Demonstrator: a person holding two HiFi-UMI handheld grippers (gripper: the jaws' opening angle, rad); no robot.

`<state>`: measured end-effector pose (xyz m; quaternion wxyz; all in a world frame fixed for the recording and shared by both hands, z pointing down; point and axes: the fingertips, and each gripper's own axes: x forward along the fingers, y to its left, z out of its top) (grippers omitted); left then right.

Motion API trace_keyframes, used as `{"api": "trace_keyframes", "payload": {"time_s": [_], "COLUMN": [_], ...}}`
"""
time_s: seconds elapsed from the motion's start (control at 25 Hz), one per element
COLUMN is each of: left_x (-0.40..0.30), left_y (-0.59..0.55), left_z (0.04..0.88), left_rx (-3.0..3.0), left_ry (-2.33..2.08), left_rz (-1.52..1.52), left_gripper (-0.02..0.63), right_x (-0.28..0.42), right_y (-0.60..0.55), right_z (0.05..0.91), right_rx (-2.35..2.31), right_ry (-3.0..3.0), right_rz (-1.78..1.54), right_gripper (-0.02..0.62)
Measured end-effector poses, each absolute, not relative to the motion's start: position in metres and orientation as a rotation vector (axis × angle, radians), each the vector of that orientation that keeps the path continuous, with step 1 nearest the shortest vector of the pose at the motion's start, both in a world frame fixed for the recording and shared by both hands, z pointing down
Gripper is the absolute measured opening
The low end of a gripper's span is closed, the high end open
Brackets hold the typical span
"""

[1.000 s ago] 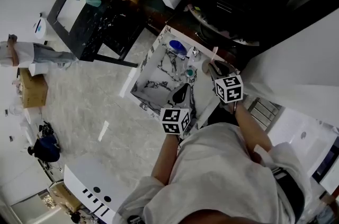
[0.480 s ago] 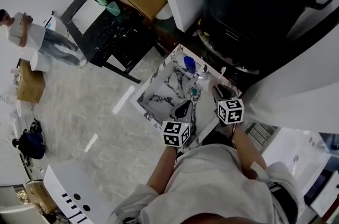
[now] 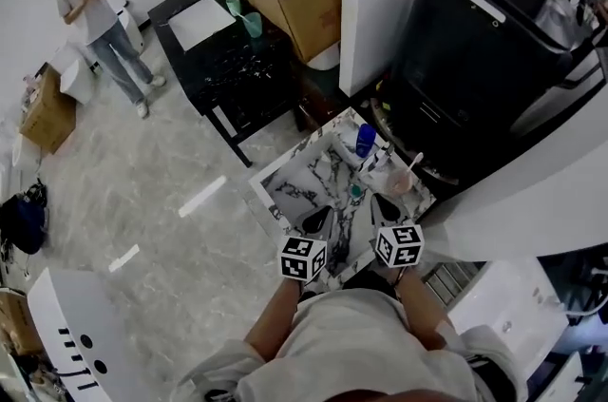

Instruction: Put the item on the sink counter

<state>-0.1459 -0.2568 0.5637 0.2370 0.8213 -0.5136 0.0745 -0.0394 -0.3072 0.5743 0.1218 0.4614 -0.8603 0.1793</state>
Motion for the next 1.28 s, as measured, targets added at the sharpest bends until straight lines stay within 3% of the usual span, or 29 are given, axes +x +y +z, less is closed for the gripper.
{"api": "trace_keyframes", "payload": {"time_s": [0.6, 1.0, 1.28], "left_x": [-0.196, -0.19, -0.139], "left_y": [-0.148, -0.101, -0.08], "left_z": [0.542, 0.52, 0.489], "left_rx": [2.313, 2.354, 2.315], "left_ry": [-1.415, -1.474, -1.627], "left_rz": [0.075, 0.107, -0.033], "left_gripper": [0.009, 0.009, 0.009], "right_x": [-0.085, -0.068, -0.021], "right_y": [-0.165, -0.123, -0.093], "right_z": [0.515, 0.493, 0.456], "right_rx": [1.466, 1.378, 1.407], "right_ry": [-2.511, -2.581, -2.656], "right_rz": [0.233, 0.194, 0.077], "right_gripper": [0.004, 0.005, 0.003]}}
